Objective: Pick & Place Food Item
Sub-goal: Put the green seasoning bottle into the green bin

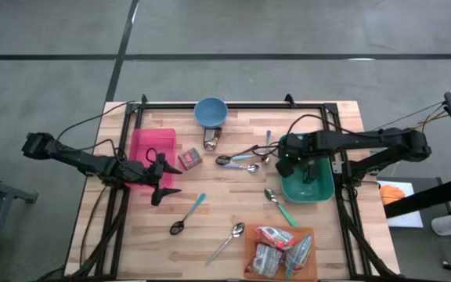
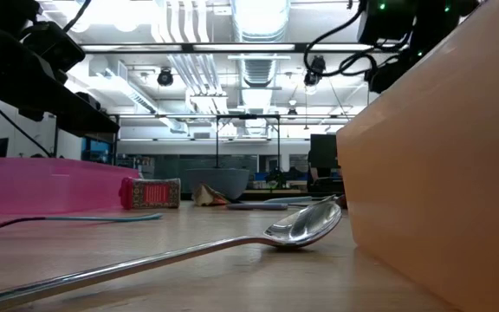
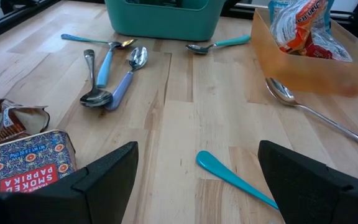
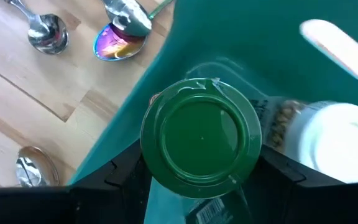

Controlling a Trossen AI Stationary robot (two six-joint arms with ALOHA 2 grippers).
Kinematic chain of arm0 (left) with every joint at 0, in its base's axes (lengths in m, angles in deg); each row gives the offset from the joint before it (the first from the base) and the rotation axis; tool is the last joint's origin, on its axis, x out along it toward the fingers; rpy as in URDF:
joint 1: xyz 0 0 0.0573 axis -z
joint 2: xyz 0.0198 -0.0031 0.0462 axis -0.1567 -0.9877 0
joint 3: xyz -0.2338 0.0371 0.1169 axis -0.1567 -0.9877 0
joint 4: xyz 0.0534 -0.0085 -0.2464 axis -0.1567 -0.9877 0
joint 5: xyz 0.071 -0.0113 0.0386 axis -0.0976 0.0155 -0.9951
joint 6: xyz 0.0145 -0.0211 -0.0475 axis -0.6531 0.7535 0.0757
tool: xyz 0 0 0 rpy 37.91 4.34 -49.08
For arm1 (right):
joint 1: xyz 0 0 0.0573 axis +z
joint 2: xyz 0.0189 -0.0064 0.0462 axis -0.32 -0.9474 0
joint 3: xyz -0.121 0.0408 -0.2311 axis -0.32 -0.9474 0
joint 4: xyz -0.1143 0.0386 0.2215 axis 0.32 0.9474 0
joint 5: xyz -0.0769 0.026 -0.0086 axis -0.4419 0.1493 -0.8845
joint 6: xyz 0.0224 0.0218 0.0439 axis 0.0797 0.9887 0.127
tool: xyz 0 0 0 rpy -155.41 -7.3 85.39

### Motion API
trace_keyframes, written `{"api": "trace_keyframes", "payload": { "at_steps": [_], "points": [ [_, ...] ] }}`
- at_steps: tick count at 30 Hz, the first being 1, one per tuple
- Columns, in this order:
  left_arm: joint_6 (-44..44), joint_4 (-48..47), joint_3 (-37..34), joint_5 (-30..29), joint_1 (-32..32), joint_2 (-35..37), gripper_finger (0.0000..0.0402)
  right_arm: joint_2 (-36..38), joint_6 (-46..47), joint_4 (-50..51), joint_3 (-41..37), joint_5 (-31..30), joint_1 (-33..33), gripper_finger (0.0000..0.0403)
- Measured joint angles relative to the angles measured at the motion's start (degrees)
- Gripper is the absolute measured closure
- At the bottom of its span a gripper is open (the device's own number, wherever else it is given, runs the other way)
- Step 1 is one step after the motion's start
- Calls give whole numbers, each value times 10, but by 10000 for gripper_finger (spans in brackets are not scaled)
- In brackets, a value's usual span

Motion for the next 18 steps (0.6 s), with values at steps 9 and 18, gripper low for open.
{"api": "trace_keyframes", "payload": {
  "at_steps": [9,18],
  "points": [
    [0,0,0,0,0,0,66,-2,1,-26,-20,6,-5,207],
    [0,0,0,0,0,0,66,0,10,-47,-45,10,-4,207]
  ]
}}
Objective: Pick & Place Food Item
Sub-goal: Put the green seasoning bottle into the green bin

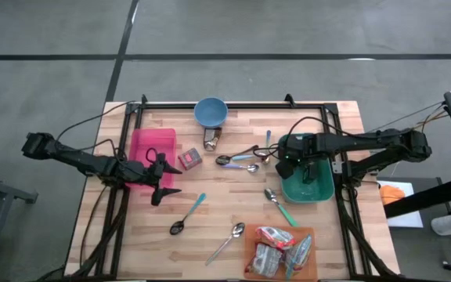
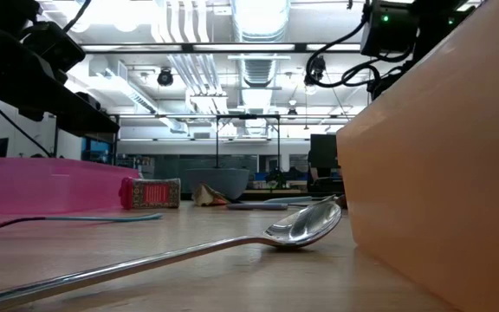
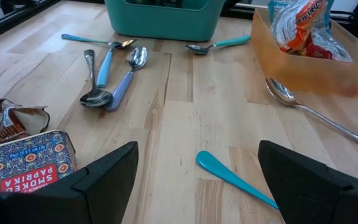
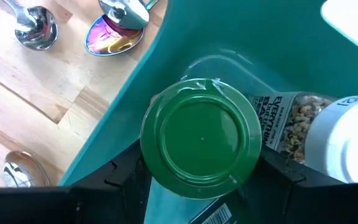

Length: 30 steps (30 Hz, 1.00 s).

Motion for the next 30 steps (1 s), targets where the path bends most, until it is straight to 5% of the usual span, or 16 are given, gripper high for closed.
{"api": "trace_keyframes", "payload": {
  "at_steps": [24,30],
  "points": [
    [0,0,0,0,0,0,66,0,9,6,5,1,0,203],
    [0,0,0,0,0,0,66,0,25,2,7,1,0,141]
  ]
}}
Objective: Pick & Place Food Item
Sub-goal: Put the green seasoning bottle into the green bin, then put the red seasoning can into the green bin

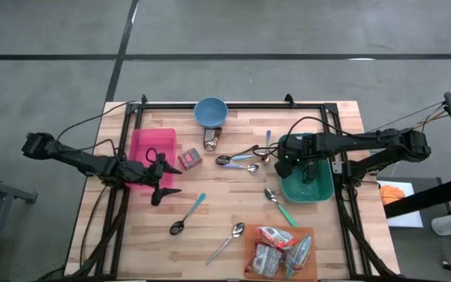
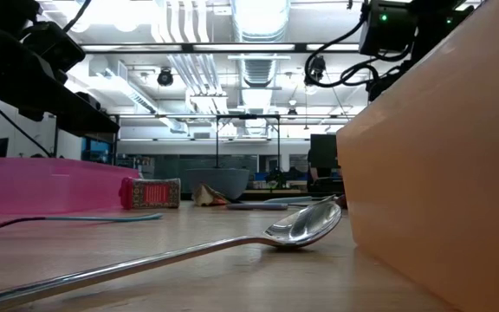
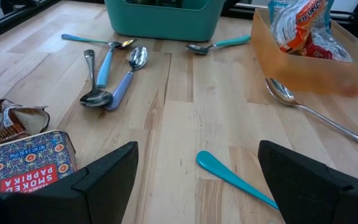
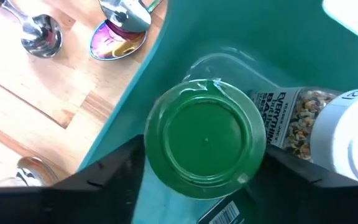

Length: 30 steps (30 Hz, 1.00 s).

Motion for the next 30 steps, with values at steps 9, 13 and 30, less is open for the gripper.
{"api": "trace_keyframes", "payload": {
  "at_steps": [9,13,30],
  "points": [
    [0,0,0,0,0,0,66,0,-4,3,1,0,0,73],
    [0,0,0,0,0,0,66,1,-11,9,16,0,0,73],
    [0,0,0,0,0,0,66,2,-85,63,153,-3,46,72]
  ]
}}
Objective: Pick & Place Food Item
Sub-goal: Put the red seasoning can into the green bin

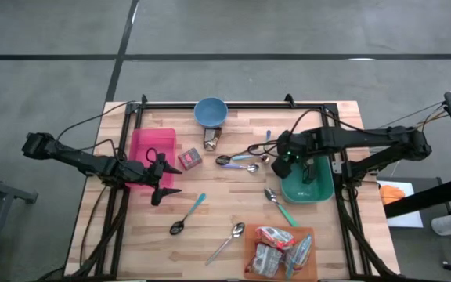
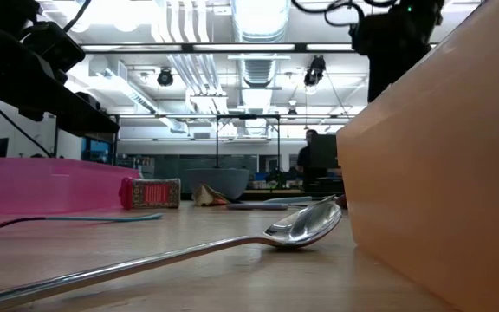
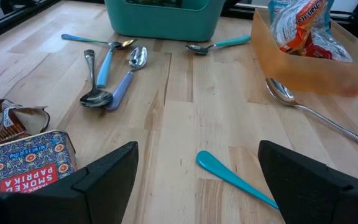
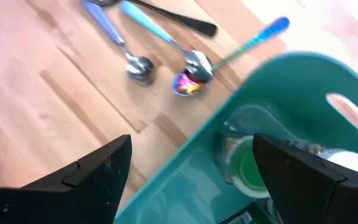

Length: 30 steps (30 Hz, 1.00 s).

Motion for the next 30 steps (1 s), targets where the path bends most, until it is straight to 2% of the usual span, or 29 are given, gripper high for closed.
{"api": "trace_keyframes", "payload": {
  "at_steps": [9,12,17,22,30],
  "points": [
    [0,0,0,0,0,0,66,0,-31,-3,21,-1,21,72],
    [0,0,0,0,0,0,66,0,-67,-32,21,1,22,72],
    [0,0,0,0,0,0,66,0,-148,-171,-2,0,40,72],
    [0,0,0,0,0,0,66,2,-291,-309,-30,-26,66,72],
    [0,0,0,0,0,0,66,32,-394,-575,-107,-20,68,72]
  ]
}}
